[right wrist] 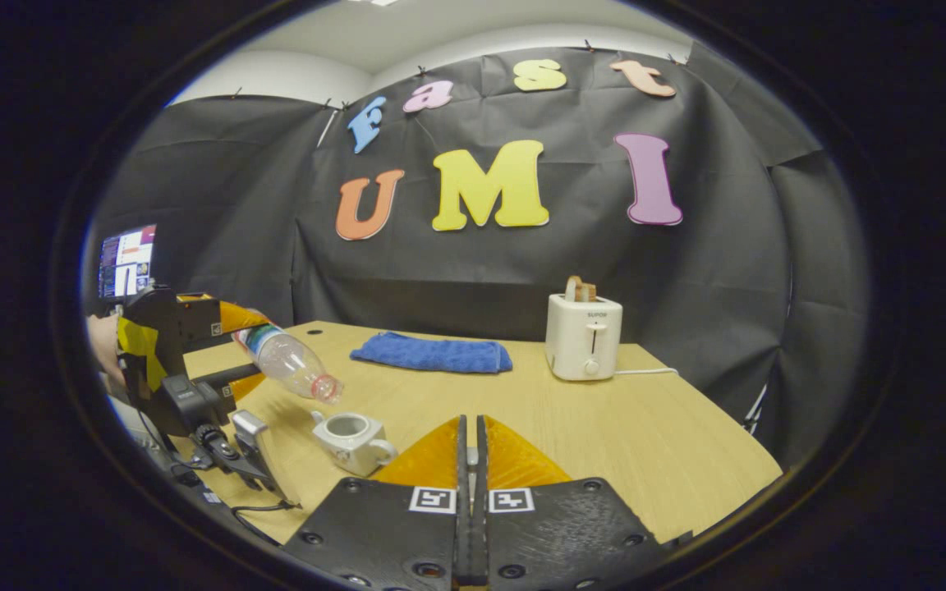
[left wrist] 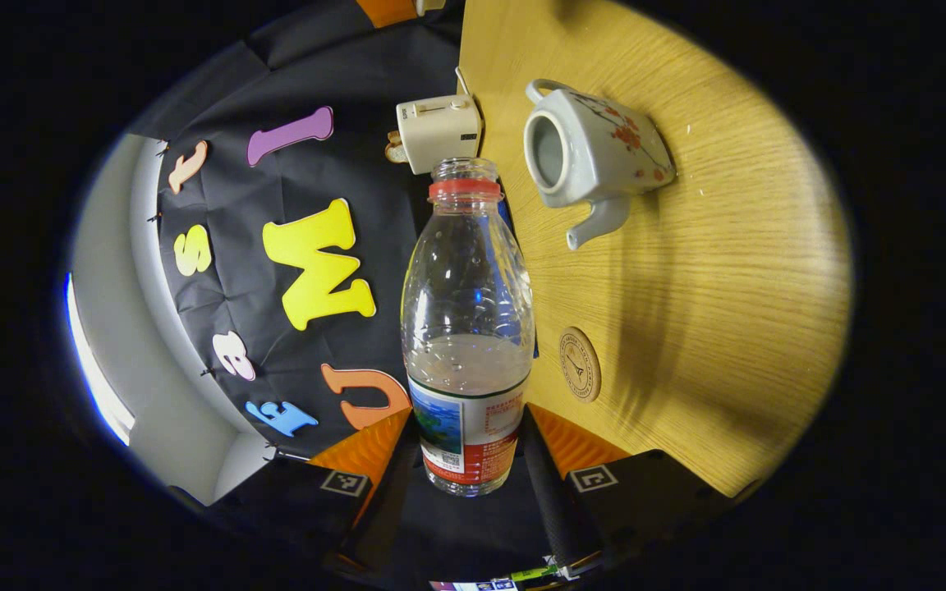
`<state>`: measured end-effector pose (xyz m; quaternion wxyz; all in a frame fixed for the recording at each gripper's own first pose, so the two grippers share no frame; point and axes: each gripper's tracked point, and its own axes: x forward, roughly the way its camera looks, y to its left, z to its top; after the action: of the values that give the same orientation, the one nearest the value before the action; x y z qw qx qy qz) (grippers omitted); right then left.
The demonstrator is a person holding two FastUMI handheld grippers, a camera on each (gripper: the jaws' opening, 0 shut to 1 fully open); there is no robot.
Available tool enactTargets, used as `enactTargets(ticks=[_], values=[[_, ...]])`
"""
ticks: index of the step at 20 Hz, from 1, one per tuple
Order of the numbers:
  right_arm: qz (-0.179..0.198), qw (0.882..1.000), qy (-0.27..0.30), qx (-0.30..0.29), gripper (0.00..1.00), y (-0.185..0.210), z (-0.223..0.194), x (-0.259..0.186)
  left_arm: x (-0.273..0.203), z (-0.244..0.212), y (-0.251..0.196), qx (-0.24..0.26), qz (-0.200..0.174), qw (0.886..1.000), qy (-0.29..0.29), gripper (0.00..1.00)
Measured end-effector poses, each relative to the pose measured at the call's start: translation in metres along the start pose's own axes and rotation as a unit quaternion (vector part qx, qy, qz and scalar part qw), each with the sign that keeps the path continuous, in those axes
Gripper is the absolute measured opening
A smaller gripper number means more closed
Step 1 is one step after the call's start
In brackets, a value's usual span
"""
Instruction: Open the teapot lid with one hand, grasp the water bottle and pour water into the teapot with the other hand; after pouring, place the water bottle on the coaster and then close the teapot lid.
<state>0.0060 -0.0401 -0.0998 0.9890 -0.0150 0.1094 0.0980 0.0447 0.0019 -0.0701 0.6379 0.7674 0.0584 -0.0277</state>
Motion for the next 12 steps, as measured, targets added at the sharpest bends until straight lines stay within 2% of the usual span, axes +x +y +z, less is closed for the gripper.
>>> enactTargets(ticks=[2,3,4,12], values=[[0.002,1.000,0.000,0.001,0.00,0.0007,-0.0007,-0.0001,0.0023,0.0013,-0.0022,0.010,-0.004,1.000,0.000,0.74],[0.002,1.000,0.000,0.001,0.00,0.0001,-0.0011,-0.0002,0.0018,0.0021,-0.0019,0.016,-0.005,1.000,0.001,0.77],[0.002,1.000,0.000,0.001,0.00,-0.0003,-0.0009,0.0000,0.0018,0.0023,-0.0019,0.022,-0.005,1.000,0.002,0.74],[0.001,1.000,0.000,0.006,0.00,-0.0026,-0.0017,-0.0006,-0.0001,0.0018,-0.0006,0.051,0.001,0.999,0.004,0.73]])
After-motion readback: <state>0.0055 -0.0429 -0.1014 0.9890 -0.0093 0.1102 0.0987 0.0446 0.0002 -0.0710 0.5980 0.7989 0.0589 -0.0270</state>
